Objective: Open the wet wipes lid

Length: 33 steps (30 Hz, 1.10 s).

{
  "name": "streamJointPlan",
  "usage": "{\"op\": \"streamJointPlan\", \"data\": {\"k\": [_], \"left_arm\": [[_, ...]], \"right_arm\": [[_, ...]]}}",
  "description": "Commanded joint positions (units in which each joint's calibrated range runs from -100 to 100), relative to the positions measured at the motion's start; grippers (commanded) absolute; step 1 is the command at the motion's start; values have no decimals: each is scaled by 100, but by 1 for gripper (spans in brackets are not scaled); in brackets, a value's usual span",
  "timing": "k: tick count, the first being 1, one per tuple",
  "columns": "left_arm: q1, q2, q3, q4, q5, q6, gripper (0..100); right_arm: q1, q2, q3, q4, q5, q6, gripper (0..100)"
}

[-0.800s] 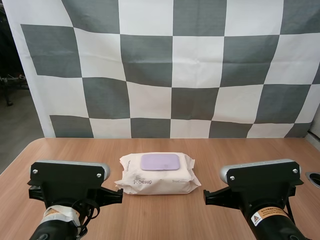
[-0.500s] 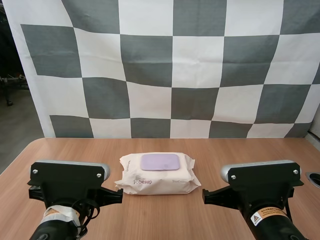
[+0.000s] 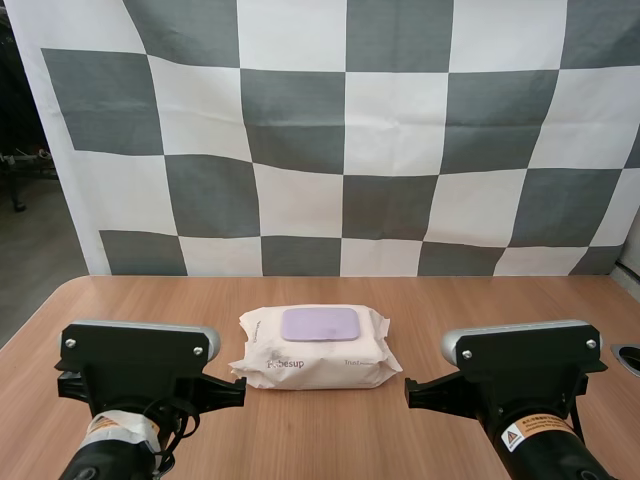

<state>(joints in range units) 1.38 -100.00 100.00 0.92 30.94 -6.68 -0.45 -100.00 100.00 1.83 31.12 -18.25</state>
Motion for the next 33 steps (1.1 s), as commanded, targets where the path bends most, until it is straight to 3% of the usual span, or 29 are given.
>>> {"op": "streamJointPlan", "data": {"k": [1,15,18,22,26,28,31,33], "left_arm": [[1,0,0,5,7,7,0],[1,0,0,5,7,7,0],[1,0,0,-124,-477,7,0],[1,0,0,-342,-3855,7,0],[1,0,0,-341,-8362,7,0],[1,0,0,-341,-9936,7,0],[1,0,0,-392,-11523,167,0],[-35,0,0,-382,-11692,168,0]], "right_arm": [[-3,0,0,1,10,-1,0],[-3,0,0,1,10,-1,0],[-3,0,0,-25,-588,-1,0],[-3,0,0,-526,-3745,-11,0],[-32,0,0,-525,-7868,-34,0],[-82,0,0,-422,-9339,-42,0],[-185,0,0,-243,-10112,-480,0],[-230,0,0,104,-10094,-583,0]]}}
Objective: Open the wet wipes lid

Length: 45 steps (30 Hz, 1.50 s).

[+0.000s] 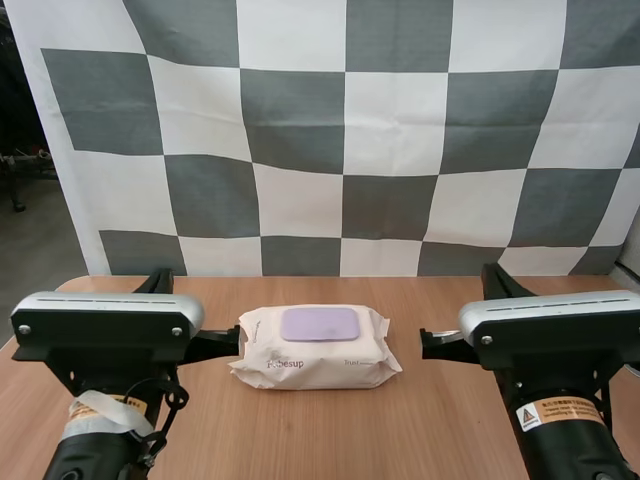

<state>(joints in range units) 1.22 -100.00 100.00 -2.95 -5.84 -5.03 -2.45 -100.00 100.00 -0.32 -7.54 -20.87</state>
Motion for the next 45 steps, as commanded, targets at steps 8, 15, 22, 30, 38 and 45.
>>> {"op": "streamJointPlan", "data": {"k": [8,15,22,30,38,45], "left_arm": [[-38,0,-178,295,-7360,3,0],[-38,895,-2647,878,-2931,-7,0],[-30,2273,-4865,1180,772,693,0],[-23,3024,-5048,1213,5379,2202,0],[-23,3832,-4291,1286,6065,2609,0],[-23,4707,-3902,1411,6616,2551,0]], "right_arm": [[-32,0,-602,723,-4738,-729,0],[-32,1129,-3299,-530,249,-822,0],[-32,2859,-5154,-1264,3827,-973,1],[-32,3387,-5351,-1249,5590,-935,0],[-73,3634,-5351,-1354,5743,-935,0],[-73,4503,-5351,-1342,5764,-1653,0]]}}
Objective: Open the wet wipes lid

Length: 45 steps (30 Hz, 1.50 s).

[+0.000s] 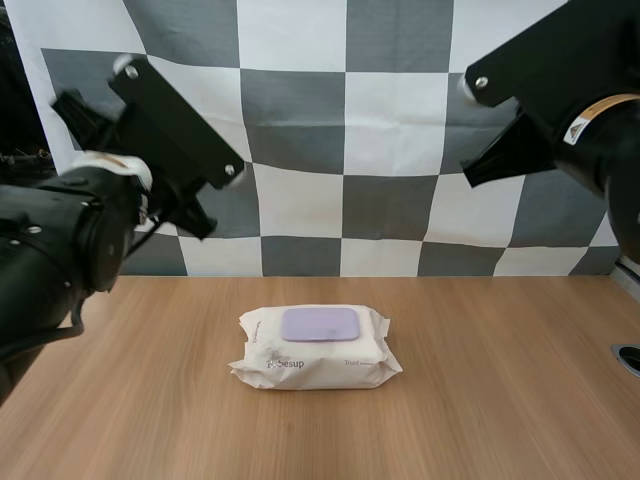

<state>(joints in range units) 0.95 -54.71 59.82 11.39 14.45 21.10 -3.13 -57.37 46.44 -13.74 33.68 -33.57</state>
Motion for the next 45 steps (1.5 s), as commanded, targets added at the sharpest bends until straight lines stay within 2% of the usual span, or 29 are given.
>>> {"op": "streamJointPlan", "data": {"k": [1,4,7,10,13,14,18,22,26,29,33,36,38,39,40,45], "left_arm": [[4,244,116,-103,4588,-126,0],[4,295,116,-1069,4572,-41,0],[4,295,116,-2277,4795,689,0],[13,308,116,-3126,4849,1169,0],[13,426,116,-3603,4849,1532,0],[13,616,116,-3822,4887,1698,0],[13,1292,116,-4168,5210,2224,0],[13,1924,116,-4714,5316,2848,0],[53,2255,116,-5097,5337,3484,0],[347,2458,116,-5209,5362,3857,0],[1116,2644,116,-5671,6505,4806,0],[1783,2743,116,-5863,7490,5519,0],[2102,2802,116,-5952,8392,5760,0],[2199,2833,116,-5986,8555,5816,0],[2235,2870,116,-5987,8555,5850,0],[2232,2897,207,-5884,8459,5916,0]], "right_arm": [[-5,405,5,0,1662,-559,0],[-5,891,5,24,1662,-914,0],[-5,1329,5,147,1662,-1327,0],[-5,1586,5,590,1662,-1752,0],[-5,1666,5,993,1662,-2048,0],[-5,1678,20,1374,1662,-2251,0],[-5,1678,102,1795,1691,-2467,0],[-5,1678,305,1767,1733,-2547,0],[-5,1678,503,1437,1733,-2534,0],[-5,1678,723,1123,1733,-2523,0],[-5,1678,878,1040,1697,-2492,0],[-5,1678,876,1080,1540,-2492,0],[-5,1678,876,1141,1432,-2492,0],[-5,1678,876,1161,1363,-2492,0],[-5,1678,876,1159,1340,-2492,0],[-5,1678,876,1169,1382,-2492,0]]}}
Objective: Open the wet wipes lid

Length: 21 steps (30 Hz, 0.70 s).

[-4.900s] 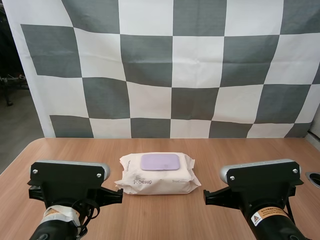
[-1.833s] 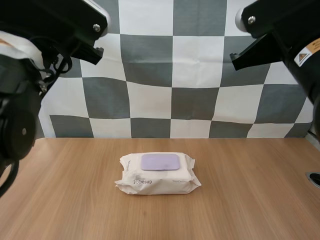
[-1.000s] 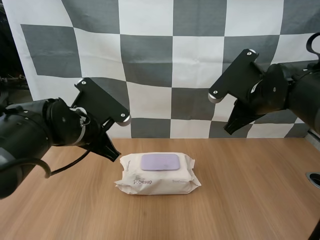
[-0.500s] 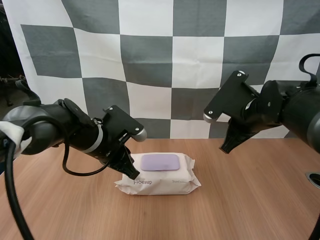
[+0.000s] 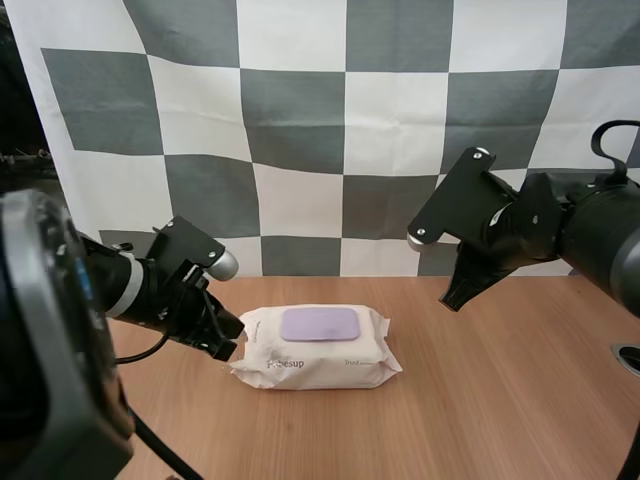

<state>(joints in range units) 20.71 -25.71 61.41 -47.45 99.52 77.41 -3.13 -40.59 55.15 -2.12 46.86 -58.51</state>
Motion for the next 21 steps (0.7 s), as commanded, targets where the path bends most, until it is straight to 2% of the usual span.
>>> {"op": "streamJointPlan", "data": {"k": [1,8,11,13,16,17,19,21], "left_arm": [[256,-2,106,0,-244,285,0],[256,-2,661,-558,-408,646,0],[256,-2,797,-806,-650,871,6],[248,-2,814,-935,-725,941,18],[248,-2,814,-949,-640,953,41],[248,-2,839,-949,-657,953,56],[248,-2,896,-986,-985,953,72],[240,68,995,-1045,-1352,980,80]], "right_arm": [[-5,1,6,7,72,2,0],[-5,1,9,174,72,36,0],[-5,1,9,174,72,36,0],[-5,1,9,212,206,36,0],[-5,1,9,176,400,36,0],[-5,1,9,176,487,36,0],[-5,1,9,176,593,36,0],[-5,1,9,176,643,36,0]]}}
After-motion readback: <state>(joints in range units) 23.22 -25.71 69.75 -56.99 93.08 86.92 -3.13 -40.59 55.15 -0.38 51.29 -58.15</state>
